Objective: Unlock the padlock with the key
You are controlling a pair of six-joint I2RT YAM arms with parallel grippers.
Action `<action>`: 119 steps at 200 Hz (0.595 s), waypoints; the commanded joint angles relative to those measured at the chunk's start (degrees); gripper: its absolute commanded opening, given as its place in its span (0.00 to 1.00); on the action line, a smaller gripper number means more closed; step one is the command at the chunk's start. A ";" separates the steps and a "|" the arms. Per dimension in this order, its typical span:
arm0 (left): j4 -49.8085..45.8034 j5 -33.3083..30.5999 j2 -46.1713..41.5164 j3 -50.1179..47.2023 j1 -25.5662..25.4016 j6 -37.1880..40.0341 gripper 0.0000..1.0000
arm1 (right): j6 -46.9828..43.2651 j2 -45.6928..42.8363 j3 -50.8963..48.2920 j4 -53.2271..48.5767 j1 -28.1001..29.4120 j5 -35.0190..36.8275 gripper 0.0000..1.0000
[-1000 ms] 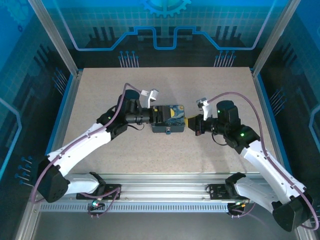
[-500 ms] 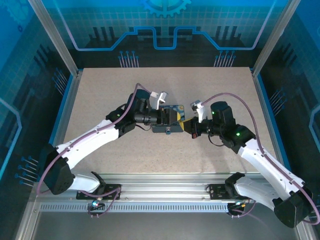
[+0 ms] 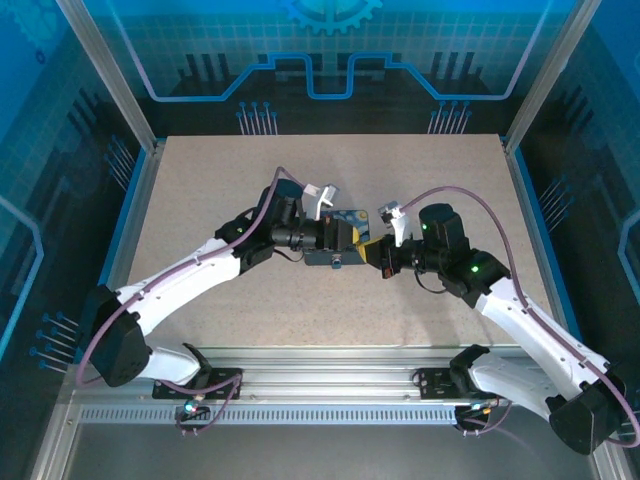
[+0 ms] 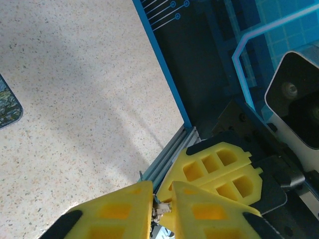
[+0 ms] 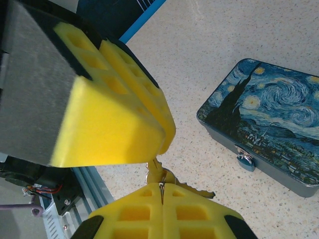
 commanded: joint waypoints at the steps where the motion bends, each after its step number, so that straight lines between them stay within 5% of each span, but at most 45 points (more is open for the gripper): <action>1: 0.54 1.33 0.95 1.29 -0.53 0.54 0.13 | -0.88 0.02 0.35 0.98 1.12 0.49 0.00; 23: 0.64 1.22 0.93 1.08 -0.59 0.56 0.00 | -1.01 0.03 0.41 0.94 1.12 1.10 0.00; 46: 0.25 0.54 0.72 1.13 -0.59 1.24 0.00 | -1.05 0.15 0.19 0.94 1.07 2.12 0.00; 75: -2.02 -2.26 0.29 1.81 -0.35 3.55 0.00 | -0.31 0.55 -0.12 1.38 0.91 3.68 0.24; 119: -3.10 -4.35 0.01 2.37 2.67 5.26 0.00 | 2.66 0.29 -1.99 2.83 -1.54 4.96 0.40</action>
